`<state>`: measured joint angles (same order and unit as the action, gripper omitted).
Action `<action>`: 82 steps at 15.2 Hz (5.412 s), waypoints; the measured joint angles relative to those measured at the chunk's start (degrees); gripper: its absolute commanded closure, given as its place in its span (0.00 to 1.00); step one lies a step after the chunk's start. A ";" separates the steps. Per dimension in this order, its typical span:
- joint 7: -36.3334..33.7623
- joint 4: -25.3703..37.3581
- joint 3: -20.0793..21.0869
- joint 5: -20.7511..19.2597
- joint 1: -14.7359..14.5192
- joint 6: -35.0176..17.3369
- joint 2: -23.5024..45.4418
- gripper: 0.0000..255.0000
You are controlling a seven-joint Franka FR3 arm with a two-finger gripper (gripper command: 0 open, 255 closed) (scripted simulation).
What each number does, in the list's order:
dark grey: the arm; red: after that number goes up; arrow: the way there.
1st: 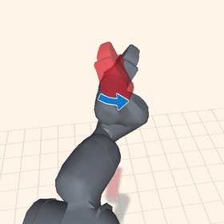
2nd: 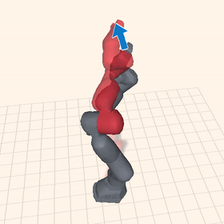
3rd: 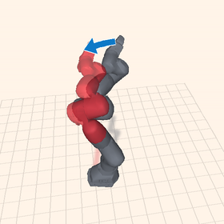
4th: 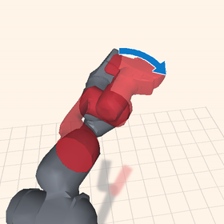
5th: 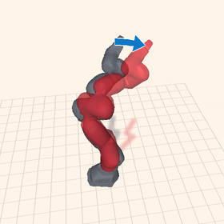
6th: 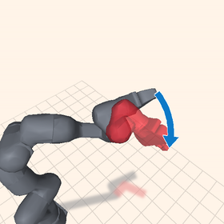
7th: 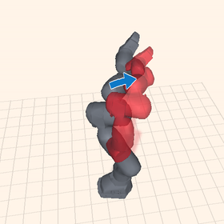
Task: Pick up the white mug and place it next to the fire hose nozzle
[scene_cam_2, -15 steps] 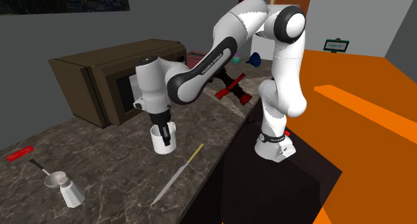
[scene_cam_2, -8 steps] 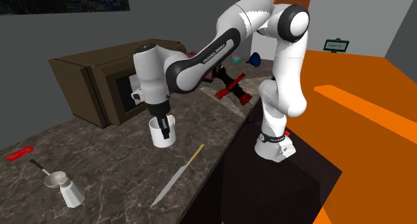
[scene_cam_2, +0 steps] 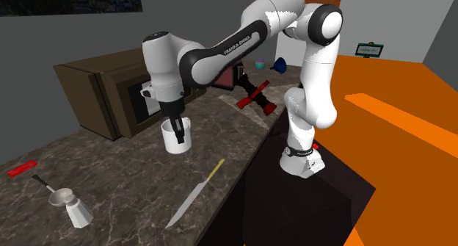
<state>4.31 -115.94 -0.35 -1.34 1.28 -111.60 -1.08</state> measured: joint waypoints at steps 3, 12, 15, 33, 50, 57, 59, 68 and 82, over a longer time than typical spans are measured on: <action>0.09 1.51 -0.02 0.01 0.02 2.25 -0.74 1.00; 0.19 7.40 0.02 0.06 -0.01 9.12 -1.72 1.00; 0.26 9.50 0.00 0.07 0.00 11.30 -1.80 1.00; 0.49 25.42 0.05 0.11 -0.04 25.65 -0.23 1.00; 15.15 16.71 -8.05 -2.53 6.60 27.74 -11.55 1.00; 24.13 14.01 -13.62 -4.85 10.18 27.34 -14.54 1.00; 27.18 13.54 -15.62 -5.55 11.32 26.89 -14.83 1.00; 40.21 15.68 -24.14 -7.76 15.81 26.57 -13.70 1.00; 48.07 11.53 -29.94 -8.51 18.74 19.99 -12.11 1.00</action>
<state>52.39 -104.41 -30.29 -9.85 20.02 -91.61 -13.19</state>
